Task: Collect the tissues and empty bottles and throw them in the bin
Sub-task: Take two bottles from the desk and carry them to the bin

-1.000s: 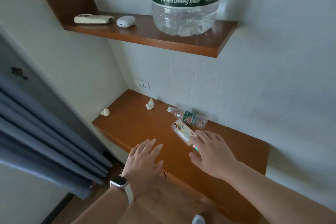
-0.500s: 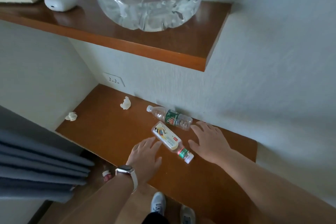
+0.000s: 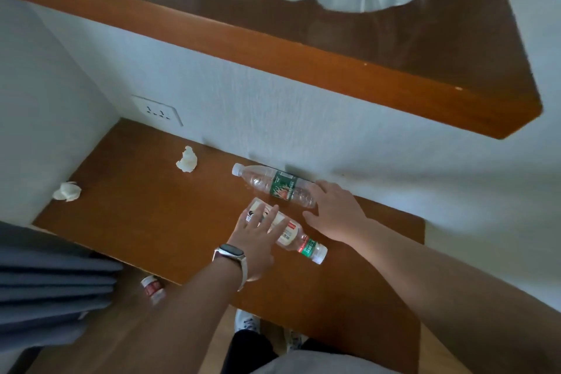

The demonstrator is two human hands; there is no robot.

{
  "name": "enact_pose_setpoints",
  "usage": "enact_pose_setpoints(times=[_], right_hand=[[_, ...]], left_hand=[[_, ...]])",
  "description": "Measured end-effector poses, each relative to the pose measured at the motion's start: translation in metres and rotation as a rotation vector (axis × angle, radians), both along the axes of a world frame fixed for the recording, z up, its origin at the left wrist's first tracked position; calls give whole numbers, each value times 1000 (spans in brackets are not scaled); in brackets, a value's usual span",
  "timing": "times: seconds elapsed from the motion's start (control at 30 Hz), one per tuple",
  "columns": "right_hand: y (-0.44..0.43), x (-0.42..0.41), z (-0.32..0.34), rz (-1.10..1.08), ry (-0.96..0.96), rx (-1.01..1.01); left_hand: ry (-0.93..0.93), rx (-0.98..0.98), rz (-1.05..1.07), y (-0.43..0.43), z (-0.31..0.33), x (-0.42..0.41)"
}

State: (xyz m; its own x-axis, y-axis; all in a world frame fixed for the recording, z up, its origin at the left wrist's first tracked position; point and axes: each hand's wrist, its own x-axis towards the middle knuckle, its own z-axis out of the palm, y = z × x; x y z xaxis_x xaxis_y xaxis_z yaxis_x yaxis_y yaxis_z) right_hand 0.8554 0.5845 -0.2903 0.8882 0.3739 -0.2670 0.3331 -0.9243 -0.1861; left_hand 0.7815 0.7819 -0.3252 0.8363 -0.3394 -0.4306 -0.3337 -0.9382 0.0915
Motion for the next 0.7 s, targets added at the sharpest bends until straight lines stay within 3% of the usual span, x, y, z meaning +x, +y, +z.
enact_pose_setpoints(times=[0.17, 0.47, 0.7], right_hand=[[28, 17, -12, 30, -36, -31], [51, 30, -35, -47, -49, -63], [55, 38, -44, -94, 19, -115]], left_hand=[[-77, 23, -8, 21, -5, -6], [-80, -139, 48, 53, -9, -15], [64, -138, 138, 67, -6, -21]])
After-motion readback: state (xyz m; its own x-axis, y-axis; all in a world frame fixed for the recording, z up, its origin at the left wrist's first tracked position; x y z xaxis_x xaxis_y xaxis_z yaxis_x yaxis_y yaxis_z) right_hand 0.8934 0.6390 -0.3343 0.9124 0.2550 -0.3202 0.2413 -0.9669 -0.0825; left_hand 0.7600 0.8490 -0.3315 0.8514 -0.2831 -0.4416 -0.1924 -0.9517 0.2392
